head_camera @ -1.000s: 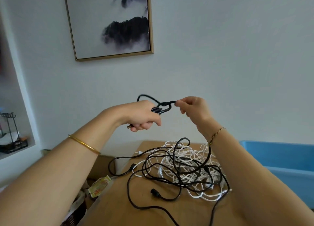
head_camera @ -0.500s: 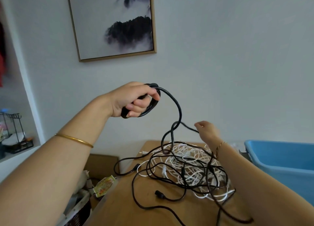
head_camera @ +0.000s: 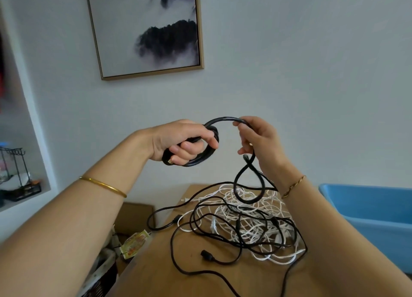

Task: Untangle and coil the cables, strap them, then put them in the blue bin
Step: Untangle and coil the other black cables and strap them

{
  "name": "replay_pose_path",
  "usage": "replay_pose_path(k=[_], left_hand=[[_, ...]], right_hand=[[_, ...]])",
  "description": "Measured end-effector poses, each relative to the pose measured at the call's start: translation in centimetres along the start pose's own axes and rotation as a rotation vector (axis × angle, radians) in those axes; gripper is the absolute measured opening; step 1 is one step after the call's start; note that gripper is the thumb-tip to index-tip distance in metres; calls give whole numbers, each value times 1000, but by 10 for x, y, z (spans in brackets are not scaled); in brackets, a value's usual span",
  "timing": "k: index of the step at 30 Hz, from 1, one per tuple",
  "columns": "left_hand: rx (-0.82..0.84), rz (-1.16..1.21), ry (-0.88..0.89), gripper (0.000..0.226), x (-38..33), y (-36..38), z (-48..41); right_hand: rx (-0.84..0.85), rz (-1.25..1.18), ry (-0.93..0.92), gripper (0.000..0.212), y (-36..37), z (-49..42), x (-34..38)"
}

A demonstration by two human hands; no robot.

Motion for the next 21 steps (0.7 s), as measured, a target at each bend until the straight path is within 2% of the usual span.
replay_pose_path(k=[2,5,8,10,11,15,18,21], left_hand=[[142,139,7,26,-1,5,2],[387,431,127,26,-4,11,1],[510,649,234,30,-3,11,-3],[529,815,293,30,-5,11,-4],[489,881,324,29,-6,10,-4],[141,965,463,28,-17,6,-7],[-22,1052,509,32,-26,0,-10],[-133,1163,547,34,-38,-10,-11]], right_hand=[[29,-8,11,20,4,0,-4],[115,1,60,22,16,6,-16],[177,29,74,20,23,9,-23],[222,43,56,16,23,9,-24],[242,34,46,14,24,10,-23],[282,-171,114,10,26,7,-21],[300,-277,144,10,23,2,-19],[321,-388,189,29,22,5,-21]])
Point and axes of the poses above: each hand's wrist, its own z-axis away from the middle knuckle, its own y-axis out of the palm, x = y × z, the point moved 4 cm from there along -z, towards the middle knuckle, and after that the axes turned 2 degrees about -y, right-handed, at the moved point
